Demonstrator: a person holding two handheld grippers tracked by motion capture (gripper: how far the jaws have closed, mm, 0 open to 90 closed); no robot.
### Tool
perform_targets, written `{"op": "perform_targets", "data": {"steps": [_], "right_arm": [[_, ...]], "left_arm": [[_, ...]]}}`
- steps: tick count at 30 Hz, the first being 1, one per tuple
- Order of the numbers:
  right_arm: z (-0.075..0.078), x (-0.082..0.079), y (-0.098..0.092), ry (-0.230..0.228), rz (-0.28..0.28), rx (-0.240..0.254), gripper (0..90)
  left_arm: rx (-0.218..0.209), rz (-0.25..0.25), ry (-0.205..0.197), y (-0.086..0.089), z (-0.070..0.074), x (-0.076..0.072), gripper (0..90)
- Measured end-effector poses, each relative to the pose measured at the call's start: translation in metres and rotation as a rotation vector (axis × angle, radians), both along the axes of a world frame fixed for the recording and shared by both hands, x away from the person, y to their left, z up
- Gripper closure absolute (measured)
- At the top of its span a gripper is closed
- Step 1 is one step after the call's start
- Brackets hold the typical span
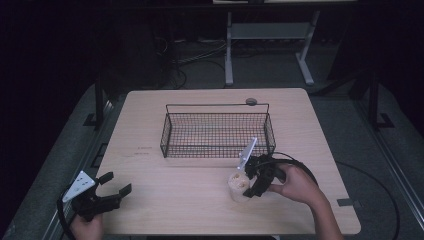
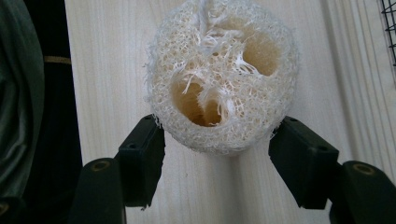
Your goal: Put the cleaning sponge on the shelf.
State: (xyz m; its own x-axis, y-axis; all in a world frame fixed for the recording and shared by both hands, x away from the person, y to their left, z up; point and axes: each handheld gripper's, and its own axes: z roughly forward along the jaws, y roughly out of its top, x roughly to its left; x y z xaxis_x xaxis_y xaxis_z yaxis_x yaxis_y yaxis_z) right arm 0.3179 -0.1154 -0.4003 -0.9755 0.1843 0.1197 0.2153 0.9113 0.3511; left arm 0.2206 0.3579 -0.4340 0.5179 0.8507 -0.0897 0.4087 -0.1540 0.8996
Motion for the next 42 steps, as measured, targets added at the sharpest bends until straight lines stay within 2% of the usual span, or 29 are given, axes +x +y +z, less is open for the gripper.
{"op": "perform_targets", "data": {"steps": [5,16,22,30,36,38,39,40,42], "right_arm": [[-0.001,0.0,0.0,0.003,0.0,-0.003,36.5],[0.006,-0.001,-0.003,0.004,0.0,0.024,37.2],[0.004,0.0,-0.005,0.008,0.001,0.019,37.4],[0.0,-0.002,-0.007,0.018,-0.003,-0.019,37.8],[-0.002,-0.002,-0.01,0.033,-0.009,-0.012,37.5],[-0.002,-0.002,-0.01,0.032,-0.005,-0.011,36.2],[-0.002,-0.002,-0.009,0.036,-0.009,-0.011,33.3],[-0.003,-0.001,-0.008,0.038,-0.016,-0.013,26.3],[-0.003,0.001,-0.006,0.034,-0.022,-0.024,26.1]], "left_arm": [[-0.002,0.002,-0.001,0.0,0.0,0.0,14.1],[-0.003,0.004,-0.003,0.0,0.0,0.0,14.1],[-0.002,0.003,-0.004,0.001,0.0,-0.001,14.1],[-0.005,0.005,-0.005,0.001,0.0,0.0,14.1],[-0.003,0.004,-0.005,0.001,0.001,-0.001,14.1],[-0.005,0.006,-0.006,0.001,0.001,-0.001,14.1],[-0.004,0.005,-0.006,0.001,0.001,-0.001,14.1],[-0.004,0.005,-0.006,0.001,0.001,-0.001,14.1],[-0.006,0.008,-0.005,0.001,0.001,-0.001,14.0]]}}
